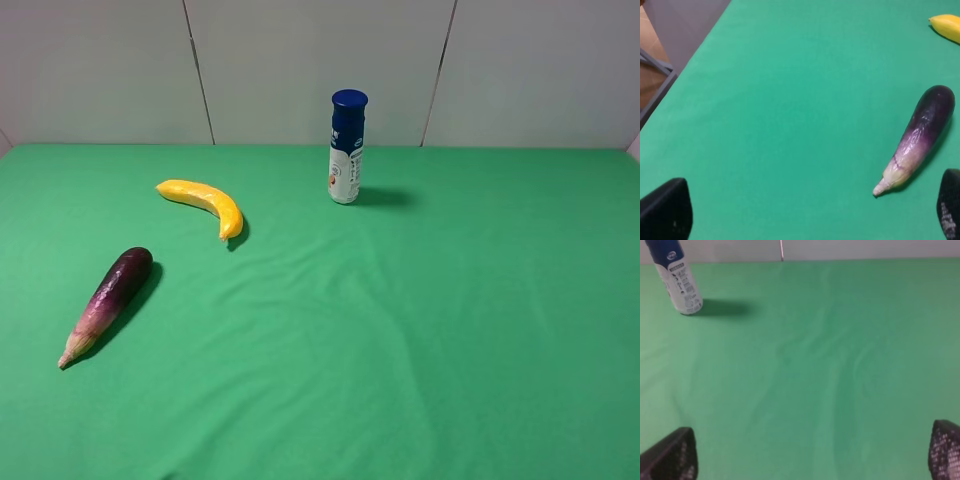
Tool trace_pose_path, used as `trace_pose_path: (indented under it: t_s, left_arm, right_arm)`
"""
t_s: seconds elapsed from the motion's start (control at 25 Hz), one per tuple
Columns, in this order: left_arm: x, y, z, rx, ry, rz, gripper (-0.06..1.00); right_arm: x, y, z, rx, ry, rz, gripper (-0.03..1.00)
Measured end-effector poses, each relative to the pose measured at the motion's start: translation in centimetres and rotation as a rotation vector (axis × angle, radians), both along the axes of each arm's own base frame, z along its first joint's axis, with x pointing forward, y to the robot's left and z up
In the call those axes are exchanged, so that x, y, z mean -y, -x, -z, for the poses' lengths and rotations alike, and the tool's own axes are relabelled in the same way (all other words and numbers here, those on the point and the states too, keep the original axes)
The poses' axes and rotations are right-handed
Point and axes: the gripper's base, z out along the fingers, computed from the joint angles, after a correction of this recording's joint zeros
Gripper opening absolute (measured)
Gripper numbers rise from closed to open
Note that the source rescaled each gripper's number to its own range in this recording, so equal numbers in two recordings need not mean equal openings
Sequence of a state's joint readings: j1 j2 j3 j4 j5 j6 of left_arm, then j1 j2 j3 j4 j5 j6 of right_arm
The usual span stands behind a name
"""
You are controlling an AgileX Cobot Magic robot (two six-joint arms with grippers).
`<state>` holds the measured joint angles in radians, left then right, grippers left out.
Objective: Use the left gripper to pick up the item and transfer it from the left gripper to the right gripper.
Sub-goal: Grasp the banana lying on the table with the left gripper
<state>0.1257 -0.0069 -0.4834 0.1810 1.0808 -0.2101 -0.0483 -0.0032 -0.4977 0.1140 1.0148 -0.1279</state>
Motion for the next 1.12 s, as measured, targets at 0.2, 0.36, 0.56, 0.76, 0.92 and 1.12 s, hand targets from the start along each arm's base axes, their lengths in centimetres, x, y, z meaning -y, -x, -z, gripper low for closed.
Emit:
trace_pose_path:
  t_s: [0.2, 0.36, 0.56, 0.76, 0.92, 1.12]
  left_arm:
    - [0.0, 0.0, 0.0, 0.0, 0.0, 0.0, 0.97]
    - [0.0, 0.0, 0.0, 0.0, 0.0, 0.0, 0.97]
    - [0.0, 0.0, 0.0, 0.0, 0.0, 0.0, 0.97]
    - [0.0, 0.0, 0.0, 0.0, 0.0, 0.0, 0.97]
    - [0.0, 0.0, 0.0, 0.0, 0.0, 0.0, 0.97]
    - [0.0, 0.0, 0.0, 0.0, 0.0, 0.0, 0.97]
  right_arm:
    - [0.0, 0.0, 0.0, 0.0, 0.0, 0.0, 1.0]
    - [0.0, 0.0, 0.0, 0.0, 0.0, 0.0, 1.0]
    - [0.0, 0.0, 0.0, 0.0, 0.0, 0.0, 1.0]
    - [0.0, 0.0, 0.0, 0.0, 0.0, 0.0, 1.0]
    - [0.0, 0.0, 0.0, 0.0, 0.0, 0.0, 1.0]
    - [0.0, 0.0, 0.0, 0.0, 0.0, 0.0, 1.0]
